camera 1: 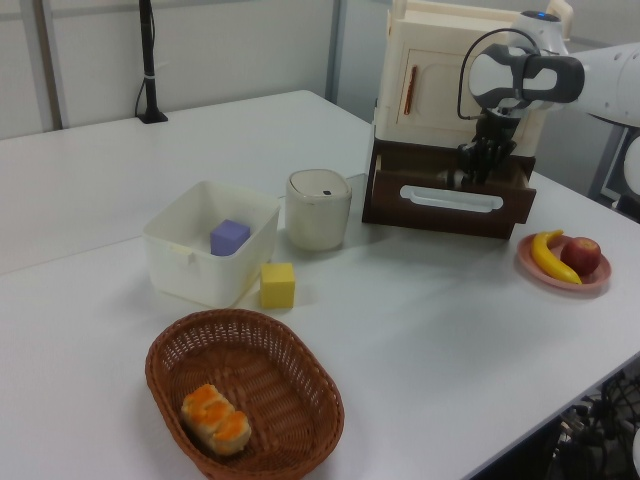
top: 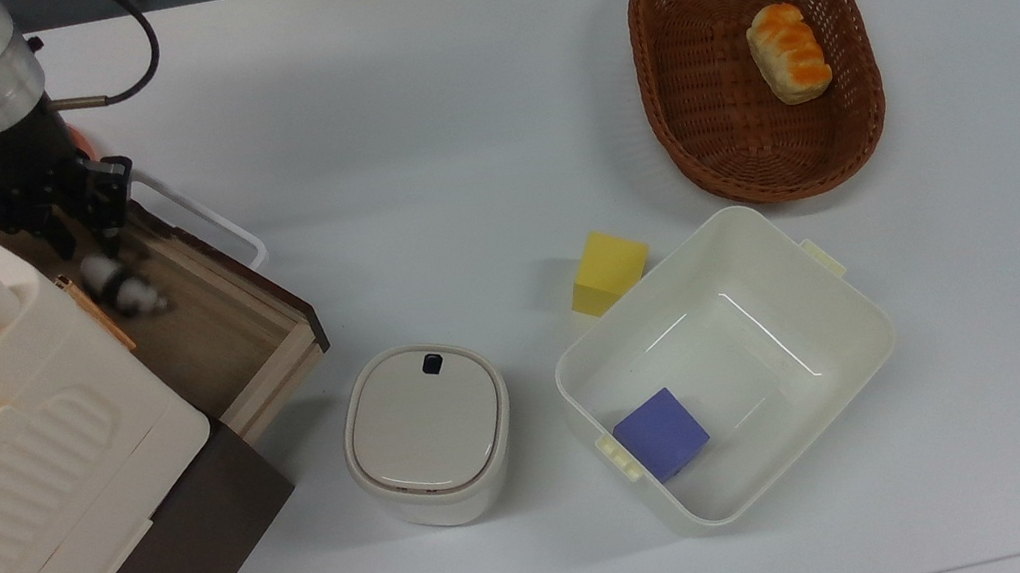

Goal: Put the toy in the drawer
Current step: 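Open the gripper to release the toy and raise it from the drawer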

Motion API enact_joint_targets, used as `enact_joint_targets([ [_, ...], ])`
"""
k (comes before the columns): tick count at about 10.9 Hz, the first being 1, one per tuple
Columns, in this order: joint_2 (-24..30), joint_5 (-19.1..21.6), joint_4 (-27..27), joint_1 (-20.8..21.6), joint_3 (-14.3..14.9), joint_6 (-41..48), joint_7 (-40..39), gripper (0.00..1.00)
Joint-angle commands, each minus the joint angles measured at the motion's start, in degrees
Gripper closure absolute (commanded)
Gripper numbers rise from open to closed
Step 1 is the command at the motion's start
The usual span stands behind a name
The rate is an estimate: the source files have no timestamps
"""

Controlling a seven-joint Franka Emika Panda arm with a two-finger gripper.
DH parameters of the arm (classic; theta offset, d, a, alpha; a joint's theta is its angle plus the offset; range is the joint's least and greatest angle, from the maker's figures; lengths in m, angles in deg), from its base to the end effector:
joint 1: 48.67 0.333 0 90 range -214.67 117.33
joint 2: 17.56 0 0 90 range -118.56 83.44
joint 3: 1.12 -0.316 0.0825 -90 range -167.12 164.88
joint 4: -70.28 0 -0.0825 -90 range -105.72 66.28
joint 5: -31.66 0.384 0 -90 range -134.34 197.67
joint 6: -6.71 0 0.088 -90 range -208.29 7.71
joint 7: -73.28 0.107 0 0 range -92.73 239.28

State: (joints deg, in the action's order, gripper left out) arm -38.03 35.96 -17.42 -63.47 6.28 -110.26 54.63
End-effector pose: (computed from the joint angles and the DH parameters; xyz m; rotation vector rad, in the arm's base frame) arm 0.6367 -0.2428 0.4682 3.0986 -0.1227 0.2418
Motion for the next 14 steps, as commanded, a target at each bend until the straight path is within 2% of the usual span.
enact_joint_targets([
  [1, 0.8, 0.0, 1.0, 0.3, 0.0, -0.1, 0.5, 0.0],
  [3, 4.0, 0.4, 0.8, 0.6, -0.7, 2.1, 2.6, 0.0],
  [4, 6.4, 0.4, 1.0, 0.9, -1.0, 7.2, 3.5, 0.0],
  [6, 11.1, 0.4, 1.0, 4.3, -0.9, 17.9, 3.5, 0.0],
  [8, 14.1, 0.6, 1.0, 7.0, -1.0, 24.1, 3.9, 0.0],
  [9, 14.8, 0.6, 0.9, 9.2, -0.9, 25.5, 6.1, 0.0],
  [11, 14.9, -0.3, 1.0, 15.0, -0.7, 25.5, 18.3, 0.0],
  [12, 14.9, -0.5, 0.9, 16.7, -0.8, 25.6, 21.9, 0.0],
  [14, 14.4, -0.3, 0.8, 17.5, -0.9, 25.1, 21.5, 0.0],
])
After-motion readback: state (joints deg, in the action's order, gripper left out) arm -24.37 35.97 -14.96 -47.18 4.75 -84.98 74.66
